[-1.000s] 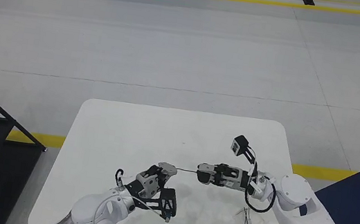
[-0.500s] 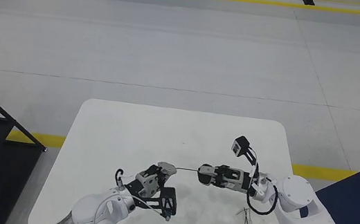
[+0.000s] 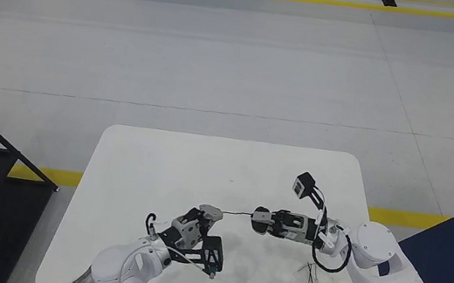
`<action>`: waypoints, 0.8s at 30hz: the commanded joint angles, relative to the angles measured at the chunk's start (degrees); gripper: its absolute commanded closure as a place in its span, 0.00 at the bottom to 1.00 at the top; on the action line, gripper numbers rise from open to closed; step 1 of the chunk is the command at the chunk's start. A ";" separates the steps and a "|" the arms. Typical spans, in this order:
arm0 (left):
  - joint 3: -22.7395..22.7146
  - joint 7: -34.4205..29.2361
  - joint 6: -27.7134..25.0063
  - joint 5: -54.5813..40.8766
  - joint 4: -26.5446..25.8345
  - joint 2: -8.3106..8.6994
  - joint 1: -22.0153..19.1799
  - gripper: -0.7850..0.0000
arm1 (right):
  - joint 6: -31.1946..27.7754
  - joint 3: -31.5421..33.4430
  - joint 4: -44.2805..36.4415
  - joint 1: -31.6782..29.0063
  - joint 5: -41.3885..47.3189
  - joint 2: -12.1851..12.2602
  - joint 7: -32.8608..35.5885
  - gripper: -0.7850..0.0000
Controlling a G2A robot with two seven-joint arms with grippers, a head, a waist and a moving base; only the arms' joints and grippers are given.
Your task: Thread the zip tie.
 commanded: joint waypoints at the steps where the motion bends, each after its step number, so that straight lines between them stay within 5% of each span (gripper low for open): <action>1: 0.06 0.07 -0.02 0.00 0.05 0.02 -0.07 1.00 | 0.08 -0.01 0.07 0.05 -0.13 -0.01 0.05 1.00; 4: 0.15 -0.02 0.01 0.16 0.10 0.05 -0.14 1.00 | 0.21 0.00 0.11 0.08 -0.31 -0.02 0.09 1.00; 5: 0.21 -0.07 -0.05 0.20 0.11 0.06 -0.16 0.86 | 0.21 0.02 0.12 0.09 -0.41 -0.01 0.09 1.00; 6: 0.26 -0.11 -0.17 0.28 0.13 0.07 -0.19 0.57 | 0.20 0.03 0.14 0.07 -0.47 -0.02 0.10 1.00; 7: 0.31 -0.11 -0.33 0.36 0.13 0.09 -0.23 0.00 | 0.16 0.05 0.18 0.04 -0.48 -0.02 0.13 1.00; 24: -2.24 2.53 -1.31 -10.73 1.82 0.13 -0.01 0.00 | -2.05 2.04 1.17 -0.33 0.68 0.19 2.29 1.00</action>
